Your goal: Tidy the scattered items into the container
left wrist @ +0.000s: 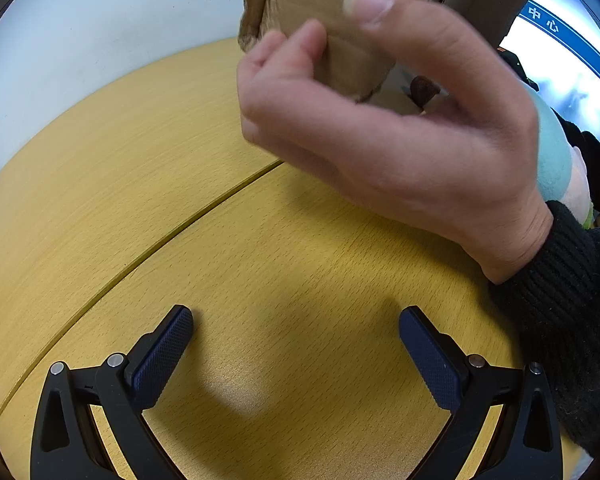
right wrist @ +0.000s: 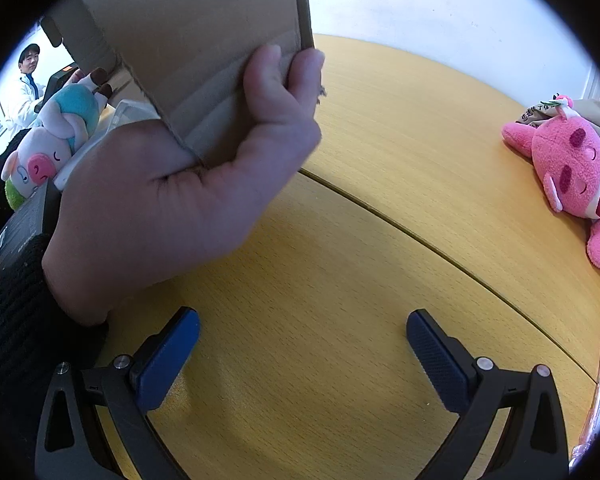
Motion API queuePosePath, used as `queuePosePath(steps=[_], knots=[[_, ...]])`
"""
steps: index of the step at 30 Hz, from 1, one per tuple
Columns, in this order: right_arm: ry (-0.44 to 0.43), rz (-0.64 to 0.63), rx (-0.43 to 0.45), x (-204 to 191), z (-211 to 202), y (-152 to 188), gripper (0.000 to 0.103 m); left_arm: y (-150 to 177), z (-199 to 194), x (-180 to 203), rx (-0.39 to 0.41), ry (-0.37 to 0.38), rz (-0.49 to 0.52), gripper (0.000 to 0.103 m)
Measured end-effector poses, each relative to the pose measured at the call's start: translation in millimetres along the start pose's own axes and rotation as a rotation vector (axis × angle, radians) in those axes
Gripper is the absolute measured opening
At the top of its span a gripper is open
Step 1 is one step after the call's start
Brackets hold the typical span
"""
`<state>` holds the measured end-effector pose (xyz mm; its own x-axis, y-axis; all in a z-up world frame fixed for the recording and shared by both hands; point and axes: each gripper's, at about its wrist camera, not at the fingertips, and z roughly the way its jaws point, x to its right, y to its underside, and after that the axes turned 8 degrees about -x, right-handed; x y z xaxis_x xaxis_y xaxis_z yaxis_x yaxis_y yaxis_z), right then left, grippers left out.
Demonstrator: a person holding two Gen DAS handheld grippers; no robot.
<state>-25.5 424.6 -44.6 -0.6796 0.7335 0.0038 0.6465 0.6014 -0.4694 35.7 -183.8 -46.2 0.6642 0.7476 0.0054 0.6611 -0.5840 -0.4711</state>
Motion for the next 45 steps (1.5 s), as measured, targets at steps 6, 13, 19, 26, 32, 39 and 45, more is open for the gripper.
queuePosePath(steps=[6, 13, 19, 26, 32, 39, 45], knots=[[0.000, 0.000, 0.000, -0.1, 0.3, -0.4, 0.103, -0.9, 0.3, 1.0, 0.000, 0.000, 0.000, 0.103], [0.000, 0.000, 0.000, 0.0, 0.3, -0.4, 0.103, -1.8, 0.5, 1.7, 0.000, -0.001, -0.001, 0.103], [0.000, -0.001, 0.000, -0.2, 0.2, -0.1, 0.103, -1.2, -0.2, 1.5, 0.000, -0.001, -0.001, 0.103], [0.000, -0.001, 0.001, -0.5, 0.3, 0.4, 0.103, -2.3, 0.6, 2.5, 0.000, -0.002, -0.002, 0.103], [0.000, -0.001, 0.001, 0.4, 0.9, -0.7, 0.103, -0.4, -1.0, 0.6, 0.000, -0.002, -0.002, 0.103], [0.000, -0.001, 0.001, -0.2, 0.6, 0.2, 0.103, -0.9, -0.8, 1.8, 0.000, -0.003, -0.003, 0.103], [0.000, -0.002, 0.001, -2.0, -0.3, 1.2, 0.103, -1.8, -0.5, 2.0, 0.000, -0.003, -0.003, 0.103]])
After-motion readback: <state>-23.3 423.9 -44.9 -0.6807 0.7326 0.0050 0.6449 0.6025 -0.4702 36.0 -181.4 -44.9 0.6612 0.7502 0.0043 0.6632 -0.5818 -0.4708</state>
